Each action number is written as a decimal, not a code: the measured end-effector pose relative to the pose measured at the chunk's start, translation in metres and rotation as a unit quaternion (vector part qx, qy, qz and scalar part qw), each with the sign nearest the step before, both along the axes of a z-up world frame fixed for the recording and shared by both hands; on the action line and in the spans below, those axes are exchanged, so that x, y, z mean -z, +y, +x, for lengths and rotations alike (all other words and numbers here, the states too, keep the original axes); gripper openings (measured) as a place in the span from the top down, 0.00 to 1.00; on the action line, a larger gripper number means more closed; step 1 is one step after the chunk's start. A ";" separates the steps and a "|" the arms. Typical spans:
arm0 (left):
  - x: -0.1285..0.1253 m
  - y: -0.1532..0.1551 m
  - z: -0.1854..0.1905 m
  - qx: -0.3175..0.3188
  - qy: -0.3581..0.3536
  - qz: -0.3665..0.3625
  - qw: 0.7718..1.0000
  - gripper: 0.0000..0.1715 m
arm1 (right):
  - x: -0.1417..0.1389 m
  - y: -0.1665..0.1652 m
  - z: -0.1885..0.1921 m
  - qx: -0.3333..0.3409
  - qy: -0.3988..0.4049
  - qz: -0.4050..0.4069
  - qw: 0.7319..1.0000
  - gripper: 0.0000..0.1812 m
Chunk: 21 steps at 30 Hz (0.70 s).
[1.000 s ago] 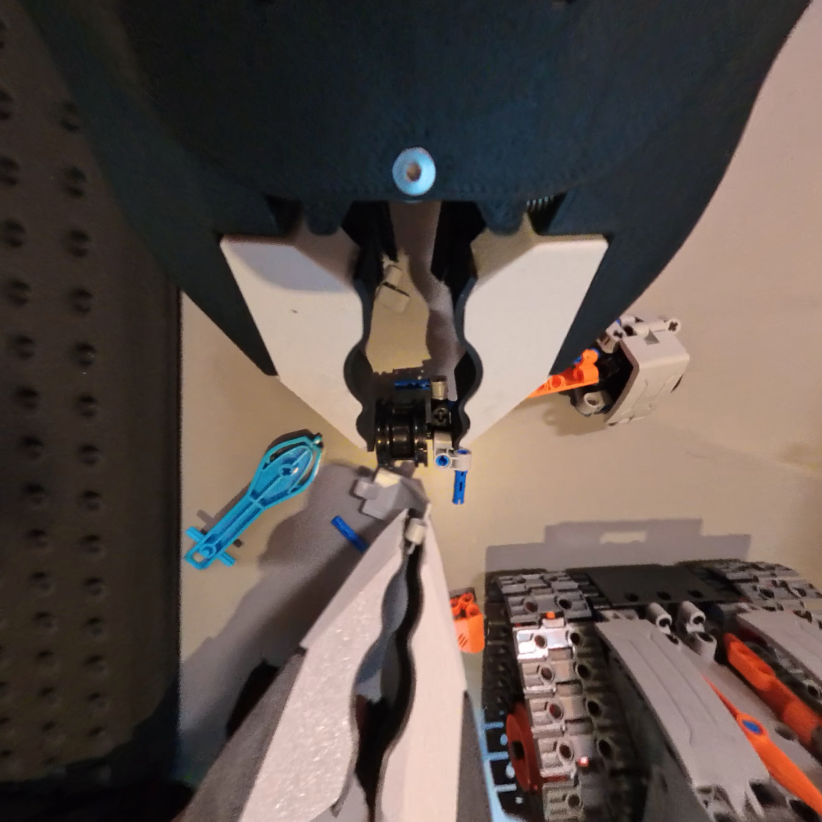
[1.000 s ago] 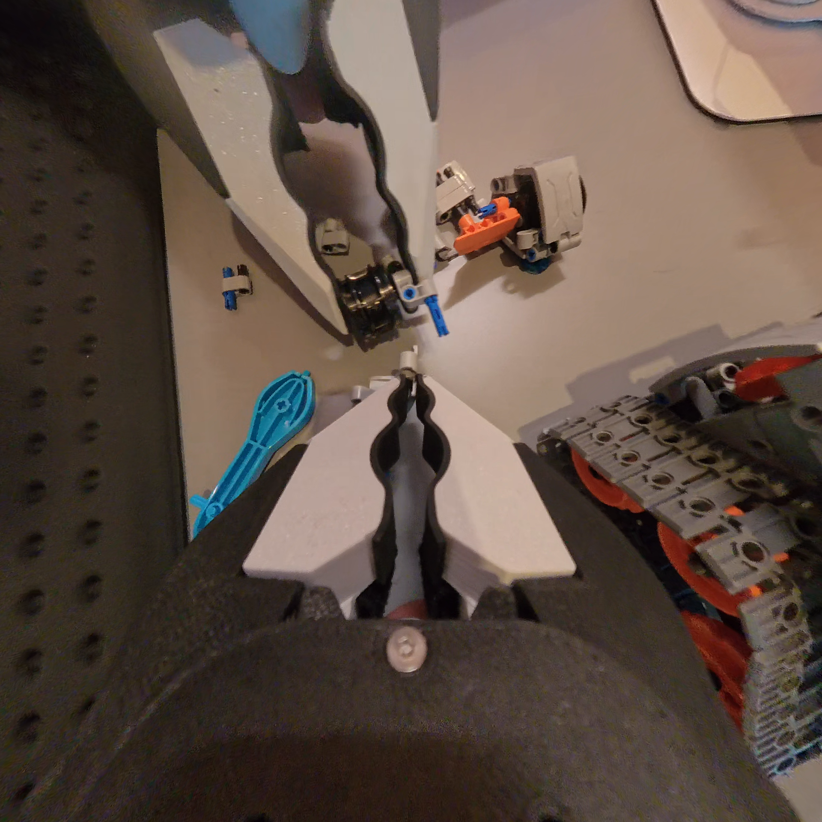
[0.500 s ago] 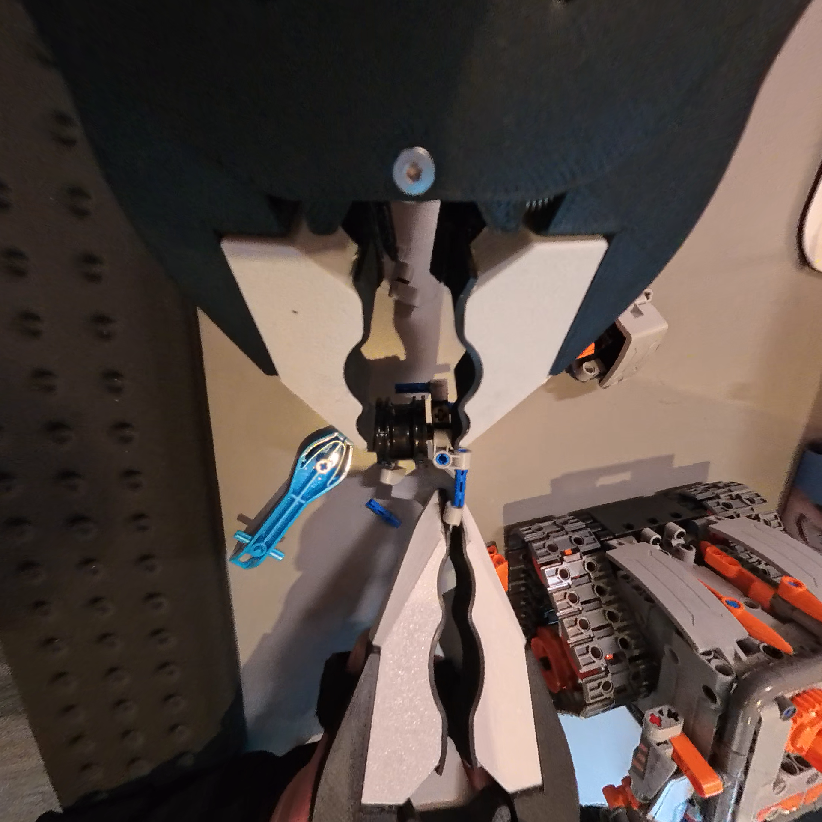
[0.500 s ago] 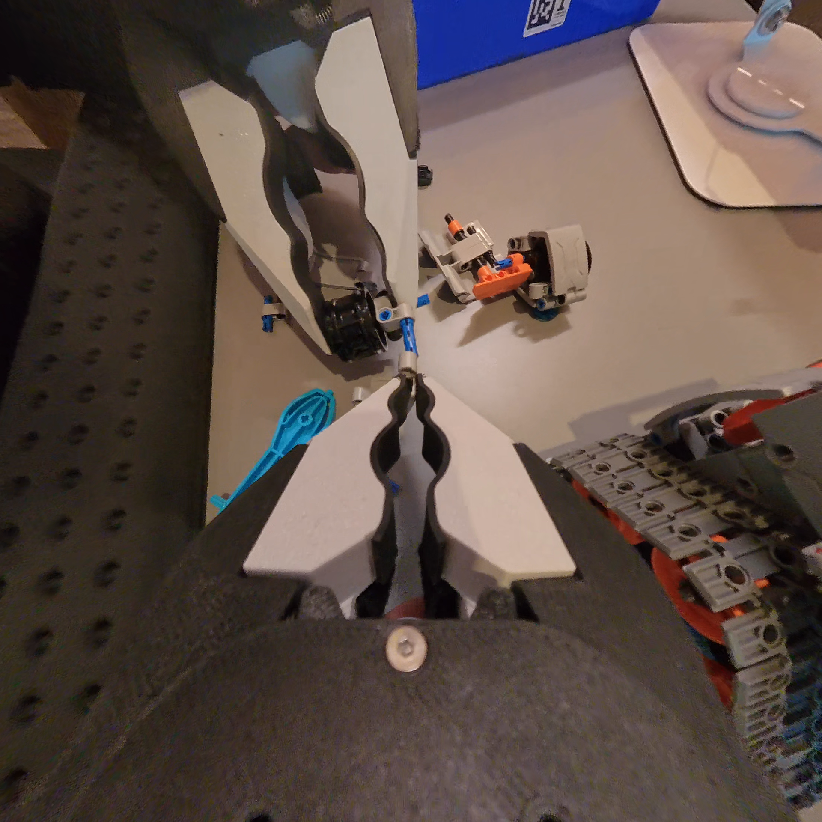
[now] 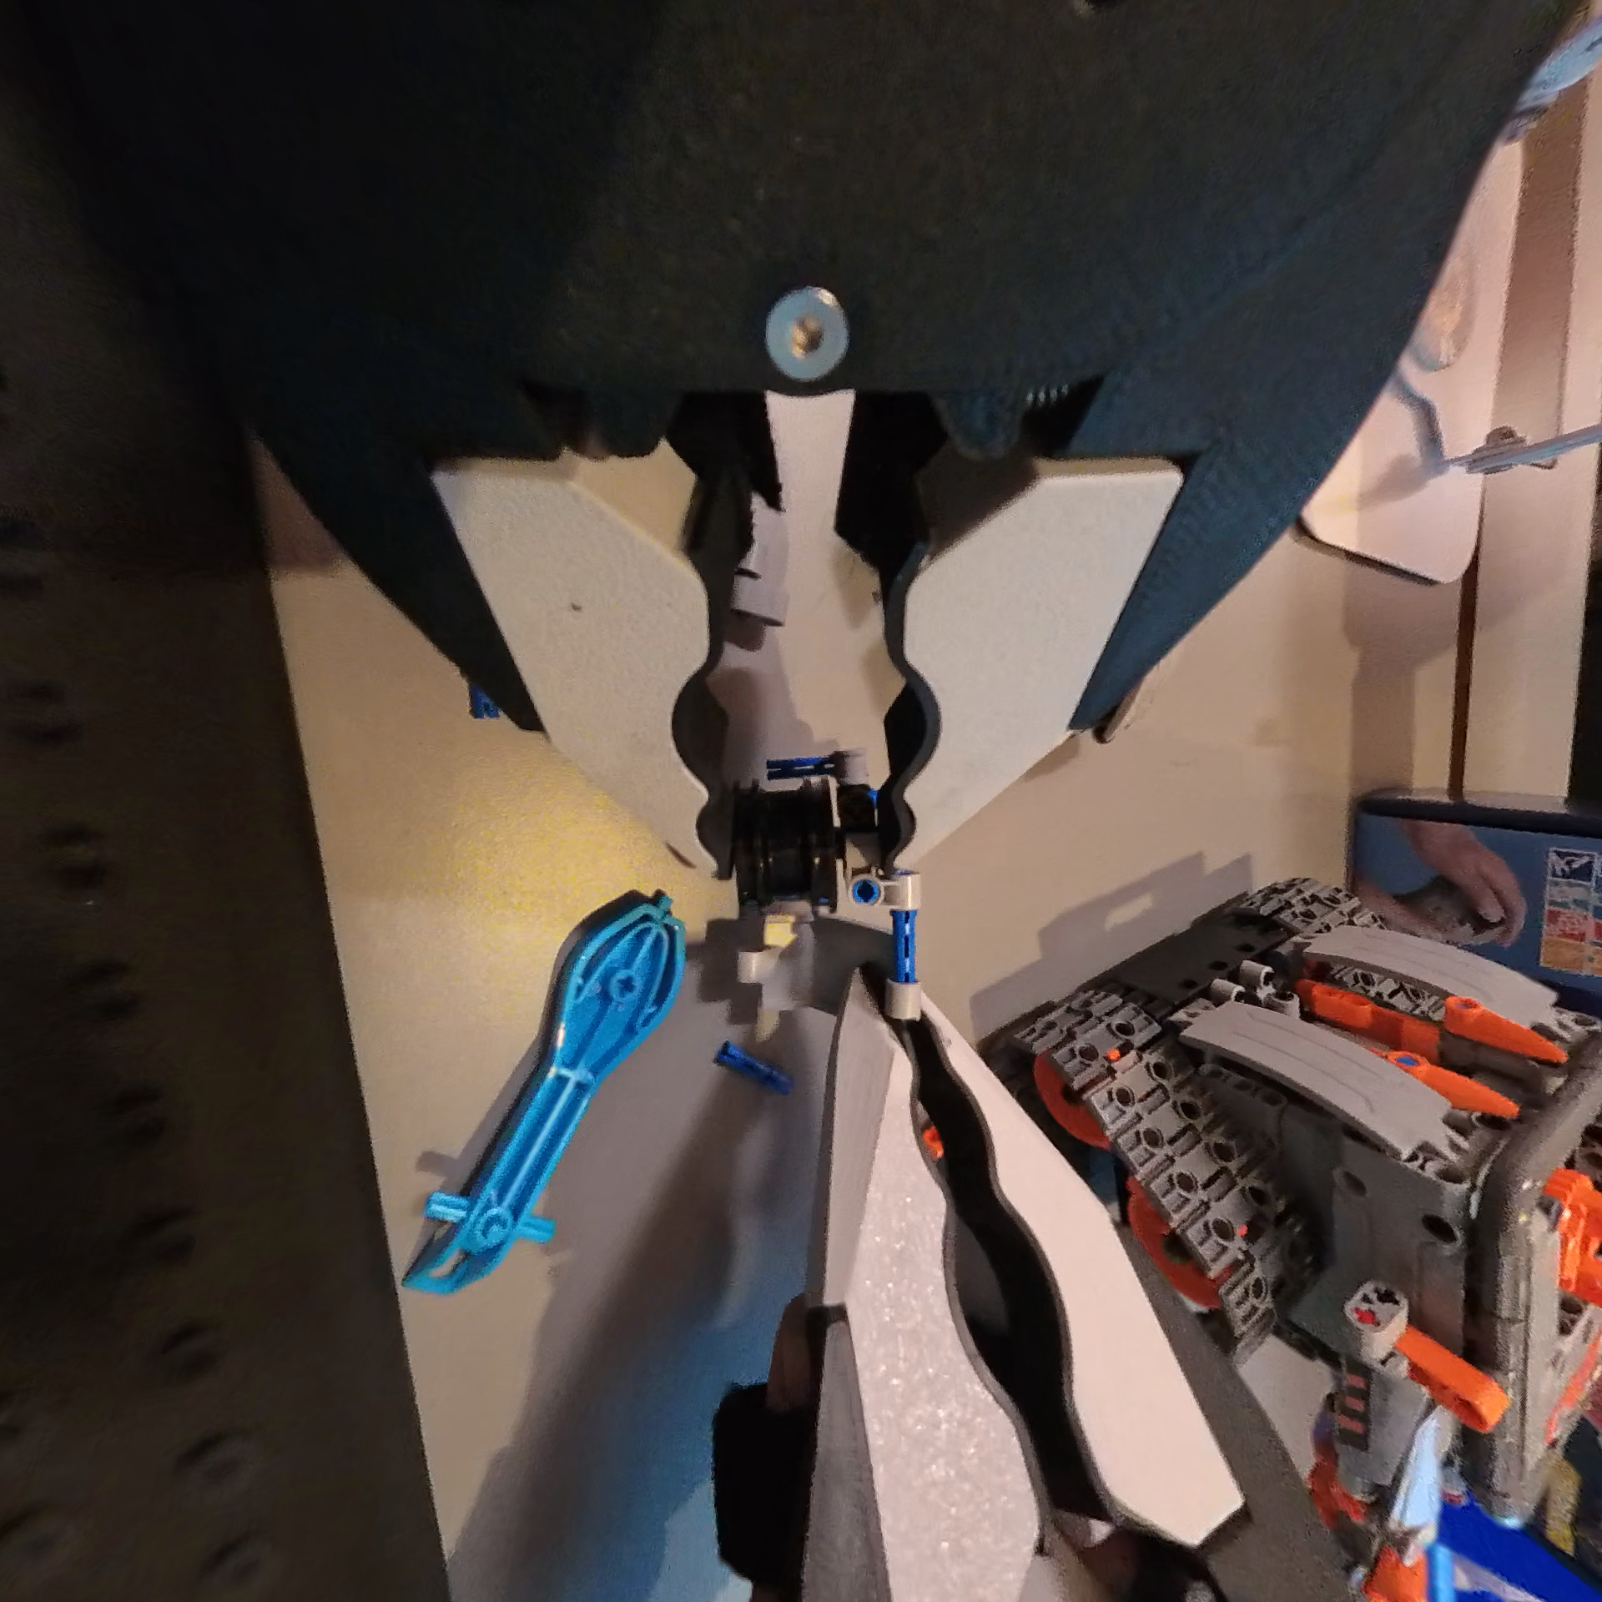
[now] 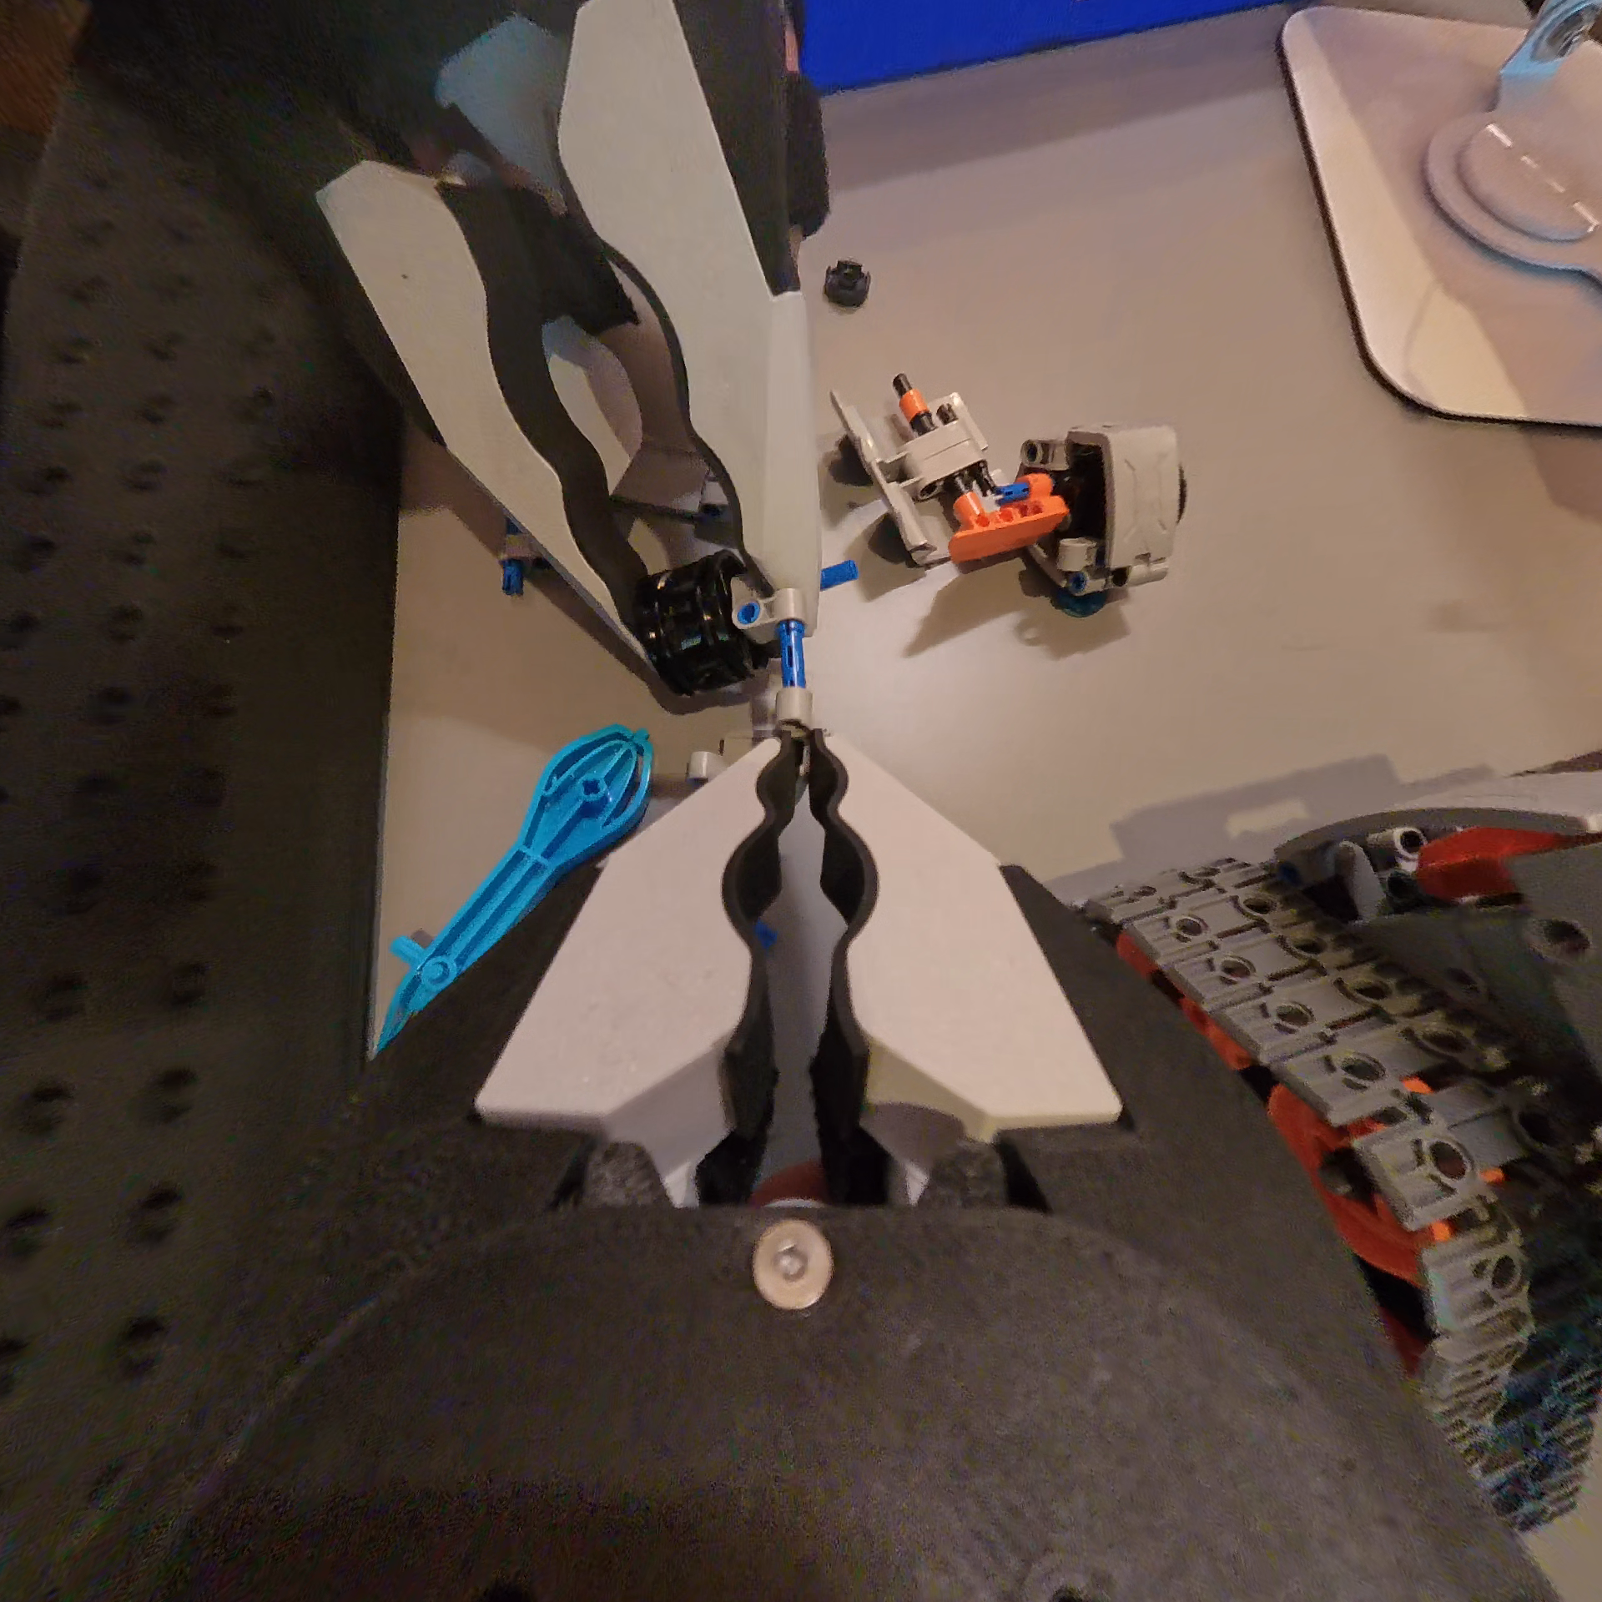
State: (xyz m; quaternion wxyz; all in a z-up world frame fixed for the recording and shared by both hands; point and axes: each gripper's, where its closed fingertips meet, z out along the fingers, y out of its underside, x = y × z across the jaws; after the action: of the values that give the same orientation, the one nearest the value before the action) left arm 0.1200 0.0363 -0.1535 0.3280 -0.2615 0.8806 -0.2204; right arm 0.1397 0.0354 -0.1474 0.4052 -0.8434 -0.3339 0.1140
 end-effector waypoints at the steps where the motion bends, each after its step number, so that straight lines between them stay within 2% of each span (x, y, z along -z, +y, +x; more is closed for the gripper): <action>1: 0.001 0.000 0.000 0.001 -0.001 0.012 1.000 0.83 | 0.001 0.000 0.000 0.000 -0.004 -0.001 1.000 1.00; 5: 0.004 0.001 0.000 -0.004 -0.007 0.029 1.000 0.83 | 0.005 0.001 0.001 0.011 -0.013 -0.007 1.000 1.00; 9: 0.005 0.000 0.002 -0.011 -0.025 0.042 0.999 0.83 | 0.006 0.002 0.001 0.025 0.014 -0.029 0.999 1.00; 13: 0.005 -0.003 0.002 0.001 -0.034 0.050 0.998 0.83 | 0.003 -0.001 -0.007 0.004 0.055 -0.038 0.998 1.00; 18: 0.004 -0.002 0.003 0.006 -0.046 0.073 0.996 0.83 | 0.003 -0.001 -0.007 0.004 0.033 -0.031 0.999 1.00; 21: 0.009 -0.001 0.004 0.002 -0.040 0.092 0.995 0.83 | 0.007 0.000 -0.004 0.011 -0.014 -0.025 1.000 1.00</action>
State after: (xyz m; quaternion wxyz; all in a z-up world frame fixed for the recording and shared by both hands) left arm 0.1243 0.0350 -0.1626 0.3856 -0.2196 0.8837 -0.1491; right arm 0.1356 0.0357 -0.1542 0.3803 -0.8583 -0.3277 0.1061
